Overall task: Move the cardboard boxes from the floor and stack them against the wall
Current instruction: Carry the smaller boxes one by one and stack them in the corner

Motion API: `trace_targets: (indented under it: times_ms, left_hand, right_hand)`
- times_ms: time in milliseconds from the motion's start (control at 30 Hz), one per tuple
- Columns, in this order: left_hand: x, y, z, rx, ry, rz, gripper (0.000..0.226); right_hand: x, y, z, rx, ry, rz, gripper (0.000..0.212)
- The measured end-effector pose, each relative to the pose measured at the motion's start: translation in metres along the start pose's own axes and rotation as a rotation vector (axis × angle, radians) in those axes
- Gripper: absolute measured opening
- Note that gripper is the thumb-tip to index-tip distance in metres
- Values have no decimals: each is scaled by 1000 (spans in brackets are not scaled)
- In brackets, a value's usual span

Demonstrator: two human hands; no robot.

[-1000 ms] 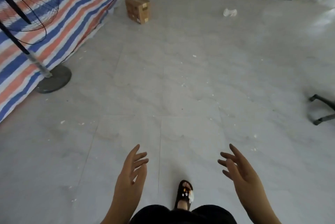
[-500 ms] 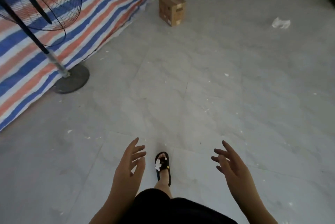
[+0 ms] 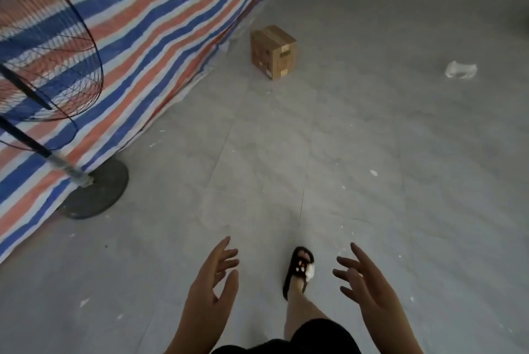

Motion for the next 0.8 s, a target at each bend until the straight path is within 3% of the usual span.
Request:
trace_targets:
  times_ms: [67, 167, 233, 333, 400, 500, 600, 633, 667, 733, 800]
  left_hand:
    - [-10, -59, -3, -21, 5, -2, 59]
    - [-30, -148, -14, -39, 28, -4, 51]
    - [-56, -203, -18, -69, 47, -36, 49]
    - [-88, -281, -25, -62, 53, -43, 54]
    - [-99, -325, -30, -56, 63, -34, 56]
    - [-107, -382, -29, -60, 66, 1, 56]
    - [-111, -456, -23, -69, 99, 17, 53]
    - [-111, -486, -20, -66, 105, 23, 52]
    - [-115, -516, -18, -59, 109, 30, 51]
    - [-128, -582, -8, -57, 95, 6, 52]
    - [-145, -644, 6, -60, 102, -5, 51]
  right_hand:
    - [15, -58, 7, 24, 19, 13, 92]
    - [49, -150, 30, 35, 13, 39, 58]
    - [82, -211, 49, 31, -6, 67, 56]
    - [120, -295, 72, 20, 18, 84, 29]
    - [131, -340, 77, 54, 50, 71, 38]
    - [143, -392, 73, 97, 82, 40, 31]
    - [154, -462, 77, 105, 71, 42, 81]
    - [159, -489, 80, 78, 90, 36, 86]
    - [166, -517, 80, 69, 91, 30, 79]
    - [185, -575, 83, 51, 42, 33, 44]
    - [206, -627, 87, 18, 15, 40, 40]
Point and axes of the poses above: each hand's wrist, its own y-axis away from the middle knuckle, its own z-axis out of the back of the hand, x = y × z, the point moved 10 cm from there along -y, towards the middle knuckle, and after that the axes turned 9 degrees about x, right-handed, at the moved point
